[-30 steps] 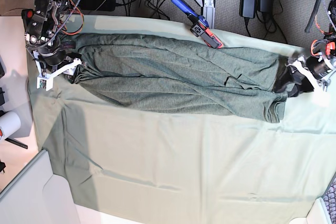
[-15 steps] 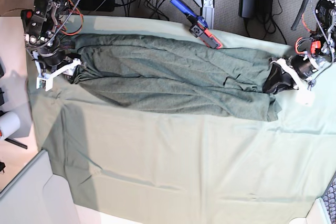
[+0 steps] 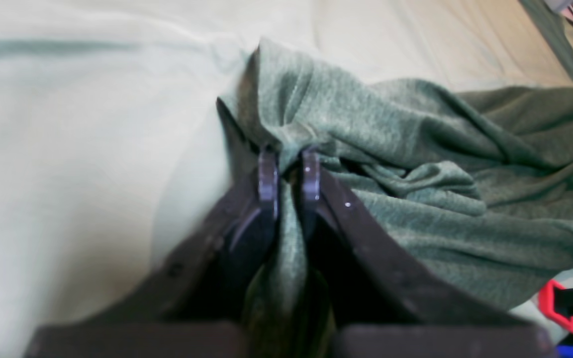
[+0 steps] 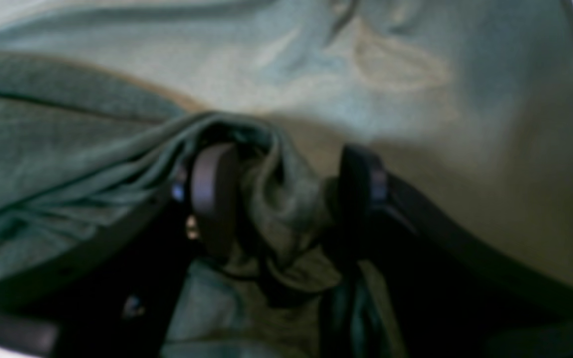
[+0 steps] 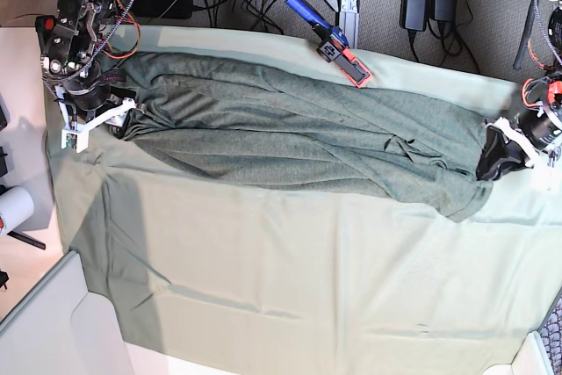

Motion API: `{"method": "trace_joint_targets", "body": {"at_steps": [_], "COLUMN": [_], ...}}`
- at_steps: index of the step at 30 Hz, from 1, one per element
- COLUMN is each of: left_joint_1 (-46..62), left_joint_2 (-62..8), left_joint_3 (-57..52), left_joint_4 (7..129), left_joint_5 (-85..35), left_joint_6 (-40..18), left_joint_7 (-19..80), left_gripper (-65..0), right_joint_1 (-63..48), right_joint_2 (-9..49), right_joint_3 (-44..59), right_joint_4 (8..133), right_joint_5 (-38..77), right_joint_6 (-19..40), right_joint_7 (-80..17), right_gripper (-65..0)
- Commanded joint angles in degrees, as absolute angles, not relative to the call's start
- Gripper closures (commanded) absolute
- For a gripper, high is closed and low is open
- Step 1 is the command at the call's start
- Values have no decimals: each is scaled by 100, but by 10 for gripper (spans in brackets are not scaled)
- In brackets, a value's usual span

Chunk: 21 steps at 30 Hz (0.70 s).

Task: Fold the T-shirt properly
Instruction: 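Drag the held shirt end with the left gripper to straighten the long roll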

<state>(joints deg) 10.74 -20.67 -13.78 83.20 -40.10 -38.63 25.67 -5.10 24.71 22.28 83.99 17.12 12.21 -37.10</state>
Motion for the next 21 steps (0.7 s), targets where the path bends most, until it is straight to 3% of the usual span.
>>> {"method": "trace_joint_targets", "body": {"at_steps": [1, 14, 18, 21], "left_joint_1": [980, 860, 862, 862], "left_joint_2": [-2167, -2305, -2303, -2300], "left_joint_3": [-1450, -1466, -1463, -1455], "left_joint_4": [8403, 8403, 8403, 8403], "left_joint_5": [-4077, -4005, -4143, -4309], "left_joint_6": [-4000, -4000, -4000, -4000], "left_joint_7": [2394, 2399, 2469, 2626], "left_gripper": [0, 0, -192, -251], "right_joint_1": [-447, -449, -449, -449], "right_joint_2": [2582, 2580, 2580, 2580], "right_joint_3": [2292, 2292, 2292, 2292], "right_joint_4": [8479, 8479, 8479, 8479], "right_joint_5": [1741, 1743, 1743, 1741], "right_joint_6": [1194, 1194, 1197, 1194], "right_joint_7": [-3583, -3586, -3586, -3586], "right_gripper": [-323, -323, -323, -323]}}
